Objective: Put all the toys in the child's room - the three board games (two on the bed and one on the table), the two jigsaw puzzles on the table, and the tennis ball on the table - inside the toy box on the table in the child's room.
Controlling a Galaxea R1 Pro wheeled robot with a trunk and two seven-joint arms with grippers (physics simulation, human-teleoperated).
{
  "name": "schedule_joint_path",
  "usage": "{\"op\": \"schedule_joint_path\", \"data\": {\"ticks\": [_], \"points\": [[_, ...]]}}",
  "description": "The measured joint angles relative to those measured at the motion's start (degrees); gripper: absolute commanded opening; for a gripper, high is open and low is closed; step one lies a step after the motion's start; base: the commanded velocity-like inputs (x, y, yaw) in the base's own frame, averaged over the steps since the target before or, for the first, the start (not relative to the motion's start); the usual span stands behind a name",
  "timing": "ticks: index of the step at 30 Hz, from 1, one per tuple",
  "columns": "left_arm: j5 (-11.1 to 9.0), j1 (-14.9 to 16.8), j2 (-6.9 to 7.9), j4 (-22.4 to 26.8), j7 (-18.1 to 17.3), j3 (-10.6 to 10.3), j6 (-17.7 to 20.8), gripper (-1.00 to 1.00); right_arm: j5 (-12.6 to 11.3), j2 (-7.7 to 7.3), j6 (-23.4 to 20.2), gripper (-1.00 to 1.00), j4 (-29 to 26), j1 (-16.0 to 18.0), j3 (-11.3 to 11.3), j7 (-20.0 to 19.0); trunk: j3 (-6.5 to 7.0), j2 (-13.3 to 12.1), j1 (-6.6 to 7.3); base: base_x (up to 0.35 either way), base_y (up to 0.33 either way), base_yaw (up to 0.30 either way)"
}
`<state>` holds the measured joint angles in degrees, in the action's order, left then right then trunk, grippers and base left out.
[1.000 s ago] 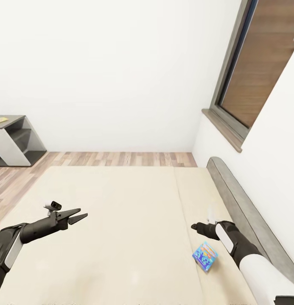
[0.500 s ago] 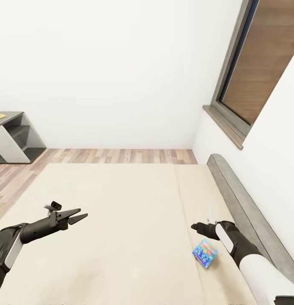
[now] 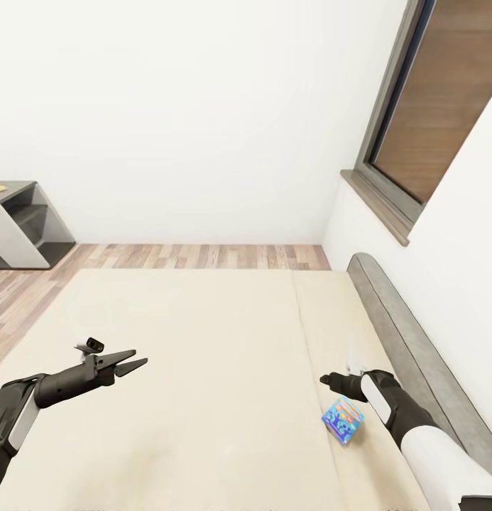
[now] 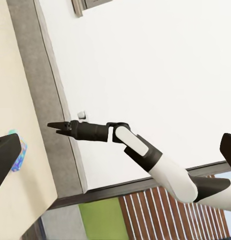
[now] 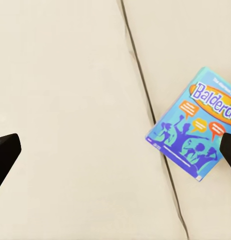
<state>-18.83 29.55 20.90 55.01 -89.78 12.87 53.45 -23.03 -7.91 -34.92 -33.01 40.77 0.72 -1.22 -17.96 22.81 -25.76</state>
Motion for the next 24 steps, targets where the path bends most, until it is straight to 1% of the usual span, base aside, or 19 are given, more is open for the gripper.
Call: {"op": "schedule_joint_path", "data": {"ticks": [7,11,13,14,17,19,21,24], "points": [[0.0,0.0,-0.07,0.0,0.0,-0.2,0.0,1.00,-0.2,-0.56,-0.6,1.00,-0.6,0.2,-0.3,0.1,-0.66,0.0,0.00,0.000,0.000,0.000],[0.0,0.0,-0.08,0.0,0.0,-0.2,0.0,1.00,-0.4,-0.97,-1.6,1.00,-1.9,1.5,-0.5,0.1,-1.04,0.0,0.00,0.000,0.000,0.000],[0.0,0.0,-0.08,0.0,0.0,-0.2,0.0,1.00,-0.6,-1.35,-2.9,1.00,-2.3,2.4,-0.5,0.1,-1.22,0.0,0.00,0.000,0.000,0.000],[0.0,0.0,-0.08,0.1,0.0,-0.2,0.0,1.00,-0.6,-1.80,-3.7,1.00,-2.4,2.9,-0.6,0.1,-1.32,0.0,0.00,0.000,0.000,0.000],[0.0,0.0,-0.08,0.2,0.0,-0.2,0.0,1.00,-0.7,-2.87,-5.0,1.00,-2.6,3.6,-0.8,0.0,-1.60,0.0,0.00,0.000,0.000,0.000],[0.0,0.0,-0.08,0.4,0.0,-0.2,0.0,1.00,-0.8,-3.23,-5.4,1.00,-2.7,3.8,-1.0,0.0,-1.79,0.0,0.00,0.000,0.000,0.000],[-0.2,0.0,-0.06,1.5,0.0,-0.2,0.1,1.00,-0.8,-3.53,-6.1,1.00,-2.7,4.4,-1.1,0.0,-1.98,0.0,0.00,0.000,0.000,0.000],[-0.3,-0.1,-0.09,4.3,0.0,-0.3,0.4,1.00,-0.8,-3.56,-7.2,1.00,-2.8,5.0,-1.2,0.0,-2.26,0.0,0.00,0.000,0.000,0.000]]}}
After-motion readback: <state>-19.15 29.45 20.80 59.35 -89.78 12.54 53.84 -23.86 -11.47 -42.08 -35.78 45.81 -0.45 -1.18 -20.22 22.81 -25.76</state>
